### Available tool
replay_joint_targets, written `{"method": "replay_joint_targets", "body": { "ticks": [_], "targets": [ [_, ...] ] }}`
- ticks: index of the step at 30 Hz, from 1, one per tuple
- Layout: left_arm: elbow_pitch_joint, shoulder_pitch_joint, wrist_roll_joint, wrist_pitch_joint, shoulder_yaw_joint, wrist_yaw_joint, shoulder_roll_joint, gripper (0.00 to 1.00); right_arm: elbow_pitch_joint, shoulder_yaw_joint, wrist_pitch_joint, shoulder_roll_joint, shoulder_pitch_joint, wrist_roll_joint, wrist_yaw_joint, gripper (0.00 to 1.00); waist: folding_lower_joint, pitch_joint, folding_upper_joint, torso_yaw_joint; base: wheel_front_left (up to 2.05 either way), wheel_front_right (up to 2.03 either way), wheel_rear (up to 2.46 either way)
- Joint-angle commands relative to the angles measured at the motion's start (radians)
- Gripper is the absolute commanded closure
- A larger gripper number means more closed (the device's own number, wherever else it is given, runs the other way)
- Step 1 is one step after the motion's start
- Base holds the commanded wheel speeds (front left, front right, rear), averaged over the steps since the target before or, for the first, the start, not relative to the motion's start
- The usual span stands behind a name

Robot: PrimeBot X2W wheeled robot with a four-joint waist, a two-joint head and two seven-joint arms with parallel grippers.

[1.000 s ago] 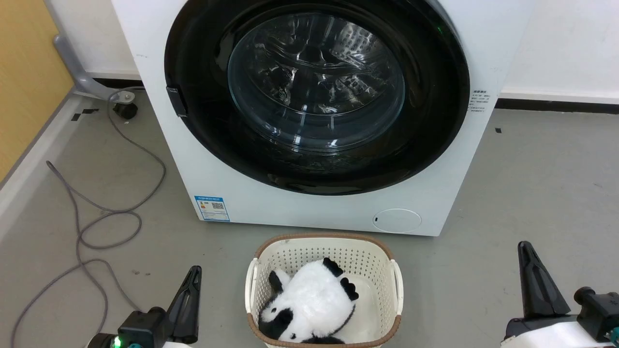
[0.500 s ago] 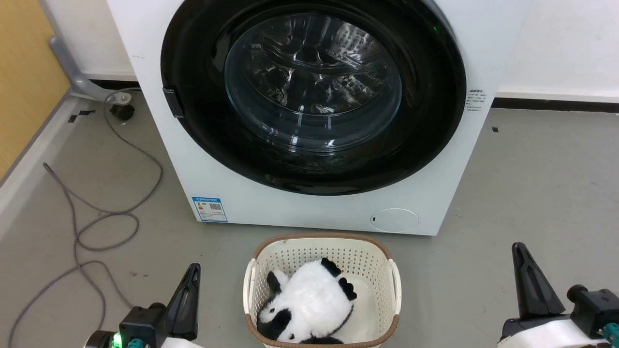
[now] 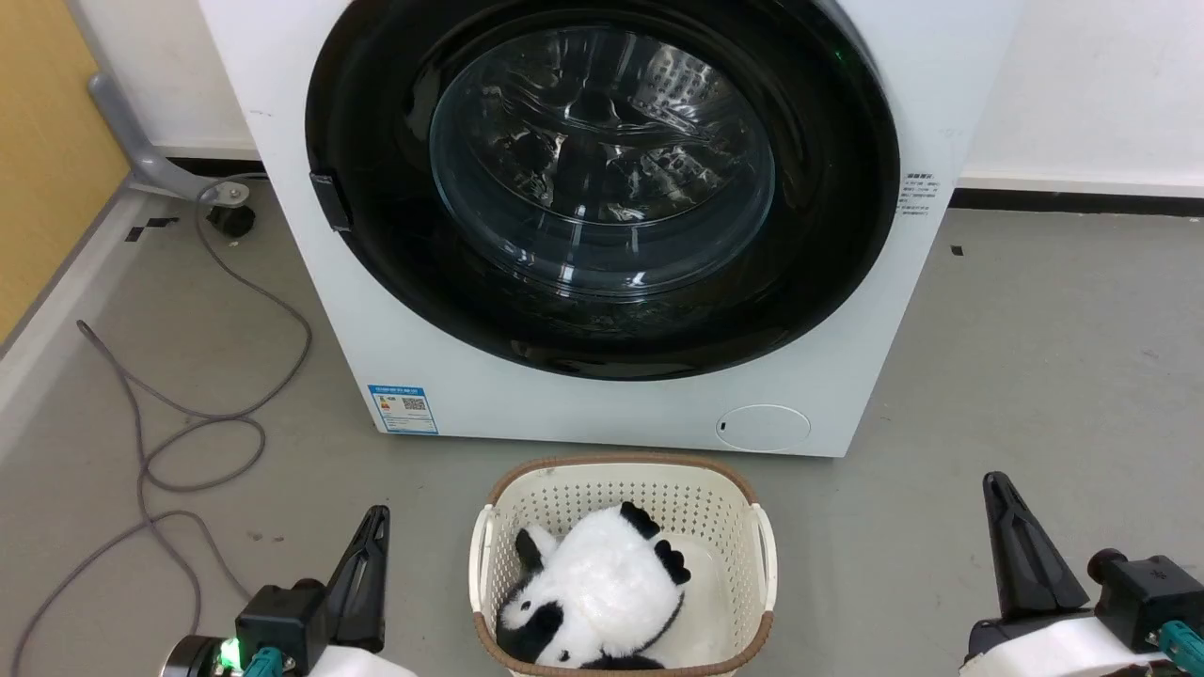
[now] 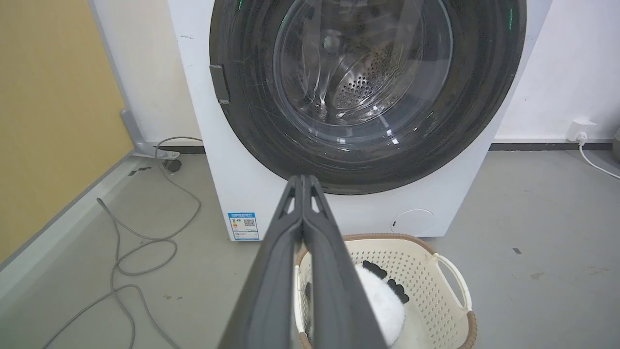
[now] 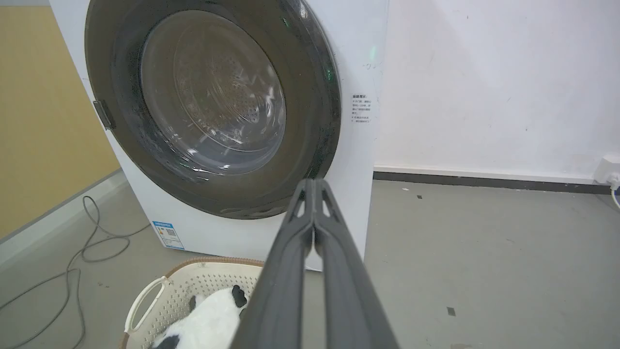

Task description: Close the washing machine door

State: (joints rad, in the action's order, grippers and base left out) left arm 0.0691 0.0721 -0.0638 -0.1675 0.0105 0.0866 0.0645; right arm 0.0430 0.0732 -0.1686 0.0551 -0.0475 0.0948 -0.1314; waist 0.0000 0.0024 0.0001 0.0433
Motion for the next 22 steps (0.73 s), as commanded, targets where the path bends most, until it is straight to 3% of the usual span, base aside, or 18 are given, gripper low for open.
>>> {"method": "replay_joint_targets", "body": {
  "ticks": [1, 22],
  "targets": [
    [-0.008, -0.017, 0.006, 0.006, -0.003, -0.007, -0.003, 1.00, -0.008, -0.004, 0.006, -0.002, 0.015, -0.006, 0.000, 1.00, 0.0000, 0.000, -0.0001, -0.001, 0.00, 0.00, 0.00],
    [-0.024, -0.031, 0.021, 0.048, -0.005, -0.028, -0.006, 1.00, -0.017, -0.022, 0.049, -0.003, 0.024, -0.029, 0.000, 1.00, 0.0000, -0.001, -0.0001, -0.012, 0.00, 0.00, 0.00]
  ]
}}
